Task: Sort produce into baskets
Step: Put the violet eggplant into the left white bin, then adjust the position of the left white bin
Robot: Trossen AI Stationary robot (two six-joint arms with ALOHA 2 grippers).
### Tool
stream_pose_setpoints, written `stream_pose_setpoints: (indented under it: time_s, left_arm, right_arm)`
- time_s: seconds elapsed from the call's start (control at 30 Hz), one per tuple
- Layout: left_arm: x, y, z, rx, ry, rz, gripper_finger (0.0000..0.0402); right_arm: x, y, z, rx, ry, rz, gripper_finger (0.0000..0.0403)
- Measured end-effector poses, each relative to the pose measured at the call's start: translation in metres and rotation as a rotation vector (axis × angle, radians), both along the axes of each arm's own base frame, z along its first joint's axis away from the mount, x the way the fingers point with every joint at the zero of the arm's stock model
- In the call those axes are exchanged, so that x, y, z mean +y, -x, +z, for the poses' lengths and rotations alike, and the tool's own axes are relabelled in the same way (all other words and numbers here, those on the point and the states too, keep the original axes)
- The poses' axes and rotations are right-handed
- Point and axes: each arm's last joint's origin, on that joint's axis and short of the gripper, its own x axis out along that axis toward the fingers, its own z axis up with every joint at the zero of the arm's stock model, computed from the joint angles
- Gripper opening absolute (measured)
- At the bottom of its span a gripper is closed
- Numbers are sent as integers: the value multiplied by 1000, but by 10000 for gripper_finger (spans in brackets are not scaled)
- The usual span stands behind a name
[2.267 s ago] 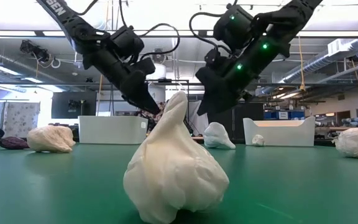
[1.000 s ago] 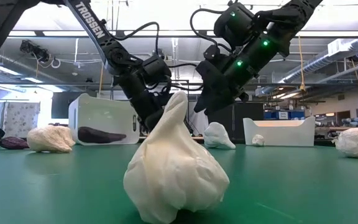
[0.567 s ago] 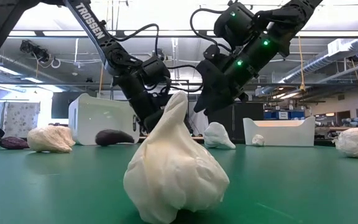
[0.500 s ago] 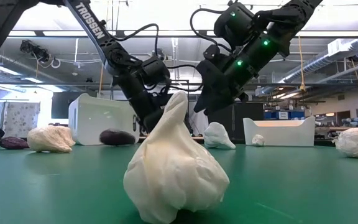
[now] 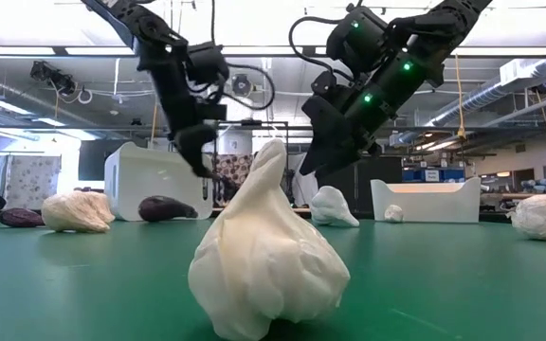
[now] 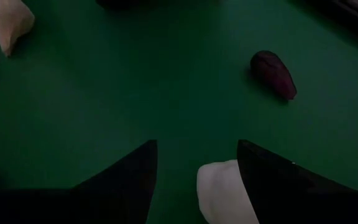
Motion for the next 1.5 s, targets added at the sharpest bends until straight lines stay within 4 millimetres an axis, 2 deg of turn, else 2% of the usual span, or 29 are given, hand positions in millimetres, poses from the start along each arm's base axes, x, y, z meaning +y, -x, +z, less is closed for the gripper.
stream_pose_setpoints:
  time_s: [0.13, 0.4, 0.53, 0.83, 1.07, 1.23, 1.5]
  left_arm:
    - [-1, 10, -3, 90, 5, 65, 52]
    - [0, 17, -2, 236, -146, 151, 141]
    - [0, 20, -2, 285, -180, 156, 164]
    - [6, 26, -1, 367, -241, 176, 167]
    - [36, 49, -1, 376, -208, 301, 167]
    - [60, 68, -3, 275, -92, 362, 168]
    - [67, 72, -3, 230, -55, 367, 168]
  right_arm:
    - [0, 0, 0, -5, -10, 2, 231]
    - [1, -1, 0, -13, -28, 20, 231]
    - [1, -1, 0, -12, -28, 20, 231]
    - [1, -1, 0, -12, -28, 20, 231]
    - [2, -1, 0, -13, -43, 35, 231]
    - [2, -1, 0, -6, -49, 40, 231]
    - [2, 0, -1, 0, -50, 40, 231]
